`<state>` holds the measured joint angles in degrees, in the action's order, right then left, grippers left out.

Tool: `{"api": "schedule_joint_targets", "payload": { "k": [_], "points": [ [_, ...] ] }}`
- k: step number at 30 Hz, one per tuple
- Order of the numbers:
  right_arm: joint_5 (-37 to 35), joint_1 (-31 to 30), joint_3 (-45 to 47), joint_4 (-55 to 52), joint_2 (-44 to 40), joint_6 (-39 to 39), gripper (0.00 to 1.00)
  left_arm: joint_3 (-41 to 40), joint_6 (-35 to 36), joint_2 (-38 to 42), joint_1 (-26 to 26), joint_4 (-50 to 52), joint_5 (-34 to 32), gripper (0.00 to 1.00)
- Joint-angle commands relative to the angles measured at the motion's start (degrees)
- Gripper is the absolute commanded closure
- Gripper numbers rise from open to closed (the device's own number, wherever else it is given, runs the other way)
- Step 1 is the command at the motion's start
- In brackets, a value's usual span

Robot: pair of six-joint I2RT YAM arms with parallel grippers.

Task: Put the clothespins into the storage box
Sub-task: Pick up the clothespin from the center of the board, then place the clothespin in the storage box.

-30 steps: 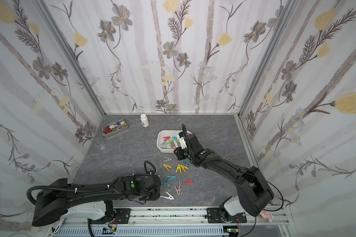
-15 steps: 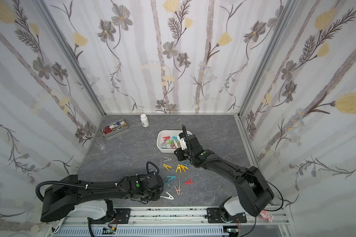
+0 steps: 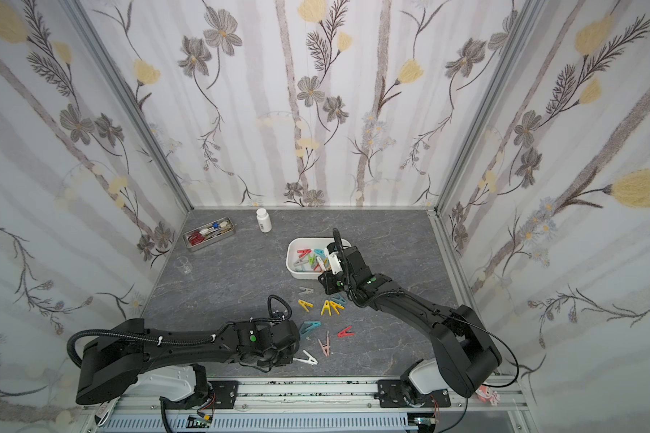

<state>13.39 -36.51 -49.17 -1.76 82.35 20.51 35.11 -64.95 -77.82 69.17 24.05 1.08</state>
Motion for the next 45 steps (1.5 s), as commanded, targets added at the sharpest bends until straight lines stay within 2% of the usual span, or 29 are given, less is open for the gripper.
{"api": "schedule_joint_targets", "payload": {
  "k": [1,5,12,15,19,28,31,37,40,45],
  "points": [
    [0.39,0.04,0.12,1.14,-0.56,0.03,0.76,-0.17,-0.73,1.01,-0.55,0.56,-1.47,0.96],
    [0.31,-0.03,0.66,1.39,-1.10,-0.06,0.76,-0.55,1.62,3.46,-3.25,-1.97,1.98,0.96],
    [0.49,0.04,1.80,1.55,-1.84,0.32,0.76,6.81,13.34,7.07,-15.92,1.95,2.82,0.96],
    [0.54,0.02,1.55,0.85,-1.88,0.48,0.77,10.73,18.26,6.02,-21.79,-0.46,4.63,0.96],
    [0.16,-0.01,1.39,-1.45,-2.82,0.56,0.77,16.52,22.17,0.10,-27.30,-6.34,8.25,0.96],
    [-1.50,-0.36,5.57,-5.87,-10.02,3.12,0.76,35.55,29.82,-18.09,-33.09,-9.45,8.95,0.96],
    [-2.19,-0.58,9.79,-7.58,-13.11,4.29,0.76,39.59,31.59,-23.28,-34.17,-9.56,9.22,0.96],
    [-4.22,-0.89,11.44,-11.92,-16.96,4.24,0.75,49.83,34.70,-33.00,-35.15,-7.00,11.50,0.95],
    [-4.51,-0.93,12.29,-12.24,-18.32,4.60,0.74,51.11,34.54,-34.95,-35.16,-6.73,11.36,0.91],
    [-3.91,-1.06,13.37,-11.04,-18.84,5.15,0.74,50.54,34.07,-35.61,-35.16,-7.57,10.93,0.79]
  ]
}}
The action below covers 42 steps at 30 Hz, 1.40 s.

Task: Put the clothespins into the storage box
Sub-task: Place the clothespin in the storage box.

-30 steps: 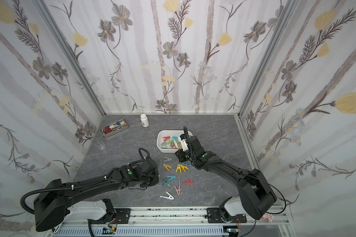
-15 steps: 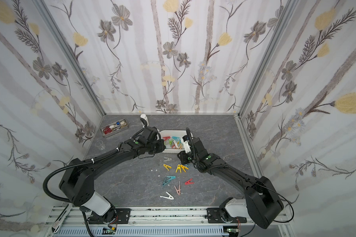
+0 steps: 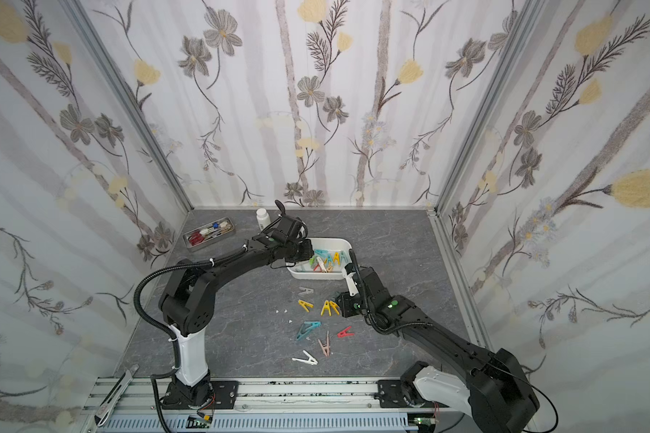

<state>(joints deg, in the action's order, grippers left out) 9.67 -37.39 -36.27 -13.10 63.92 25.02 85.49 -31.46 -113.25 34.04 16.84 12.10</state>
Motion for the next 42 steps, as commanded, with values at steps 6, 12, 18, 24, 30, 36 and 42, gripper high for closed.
{"api": "schedule_joint_targets", "payload": {
  "k": [6,12,18,24,30,36,42],
  "points": [
    [0.52,-0.23,-0.17,0.90,0.02,0.46,0.74,0.25,0.30,1.22,-0.03,-0.58,-0.76,0.69],
    [0.52,-0.49,-0.16,0.64,-0.44,0.86,0.74,0.04,0.44,2.61,0.06,-0.05,-0.71,0.69],
    [-0.68,-1.87,0.10,-0.22,-0.70,2.17,0.74,-3.05,0.17,5.44,0.45,-1.02,-1.83,0.69],
    [-4.33,-5.60,0.09,-2.20,-0.38,5.30,0.74,-8.71,0.03,10.52,1.72,-3.47,-5.42,0.69],
    [-9.49,-13.45,0.97,-5.08,-0.65,10.98,0.68,-18.56,-1.37,16.62,3.44,-9.06,-8.76,0.68],
    [-11.26,-18.76,1.39,-7.46,0.93,16.59,0.64,-24.11,-1.09,23.85,5.76,-8.84,-13.69,0.67],
    [-10.82,-21.39,2.18,-4.67,5.12,19.58,0.60,-29.56,-2.03,31.29,6.26,-9.23,-15.39,0.64]
  ]
}}
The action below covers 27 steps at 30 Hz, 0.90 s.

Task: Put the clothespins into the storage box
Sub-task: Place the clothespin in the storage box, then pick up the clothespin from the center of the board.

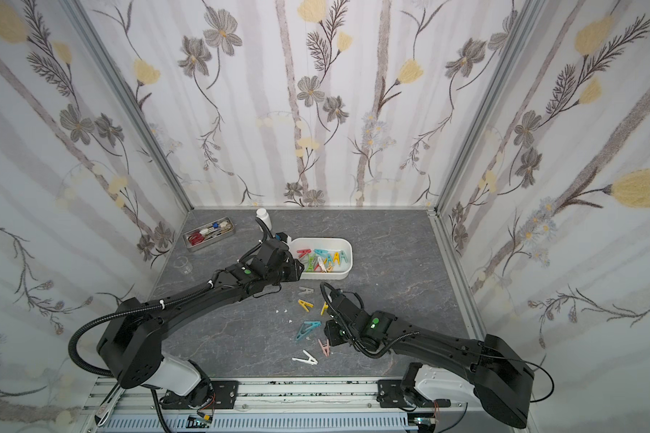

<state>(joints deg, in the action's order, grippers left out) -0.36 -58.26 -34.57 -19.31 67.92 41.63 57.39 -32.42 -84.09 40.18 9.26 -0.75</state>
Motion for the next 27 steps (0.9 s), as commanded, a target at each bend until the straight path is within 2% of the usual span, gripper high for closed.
{"api": "schedule_joint_targets", "payload": {
  "k": [1,16,23,27],
  "points": [
    [-0.86,-0.58,0.41,2.15,1.93,3.17,0.60,-2.34,-1.23,3.11,0.16,-1.93,-2.84,0.63],
    [-0.17,-0.62,-1.95,4.27,13.03,0.59,0.65,-8.47,-2.73,9.89,0.00,-2.50,-3.99,0.62],
    [-0.01,-0.63,-3.19,3.75,15.73,-1.62,0.75,-9.39,-3.25,11.22,0.00,-2.27,-4.30,0.62],
    [0.27,-0.63,-3.29,3.64,16.09,-2.15,0.84,-9.73,-3.48,11.74,0.06,-1.97,-4.74,0.62]
  ]
}}
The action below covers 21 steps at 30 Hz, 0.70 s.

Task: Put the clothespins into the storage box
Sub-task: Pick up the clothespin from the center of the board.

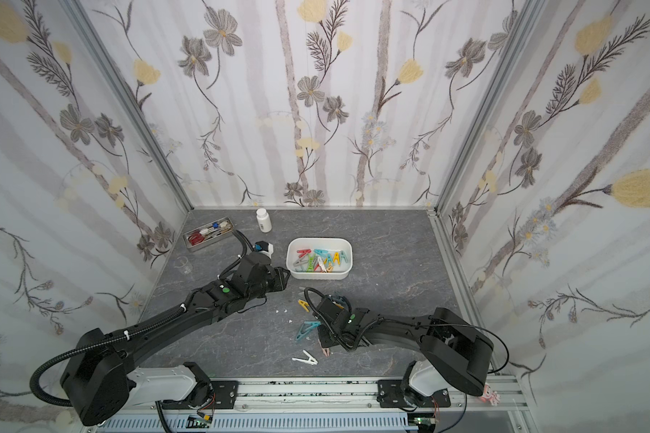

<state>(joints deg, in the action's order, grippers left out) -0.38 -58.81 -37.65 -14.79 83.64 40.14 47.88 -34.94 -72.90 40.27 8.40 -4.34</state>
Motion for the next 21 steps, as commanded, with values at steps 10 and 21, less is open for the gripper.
{"api": "schedule_joint_targets", "payload": {
  "k": [10,21],
  "points": [
    [0.56,0.27,-0.35,-1.37,-2.00,-1.71,0.97,0.29,-1.12,-0.09,-0.06,-1.02,-1.29,0.62],
    [5.25,4.36,-2.39,-0.54,-7.95,-3.65,0.97,-0.63,-2.62,-1.03,-0.10,-1.81,0.00,0.62]
  ]
}}
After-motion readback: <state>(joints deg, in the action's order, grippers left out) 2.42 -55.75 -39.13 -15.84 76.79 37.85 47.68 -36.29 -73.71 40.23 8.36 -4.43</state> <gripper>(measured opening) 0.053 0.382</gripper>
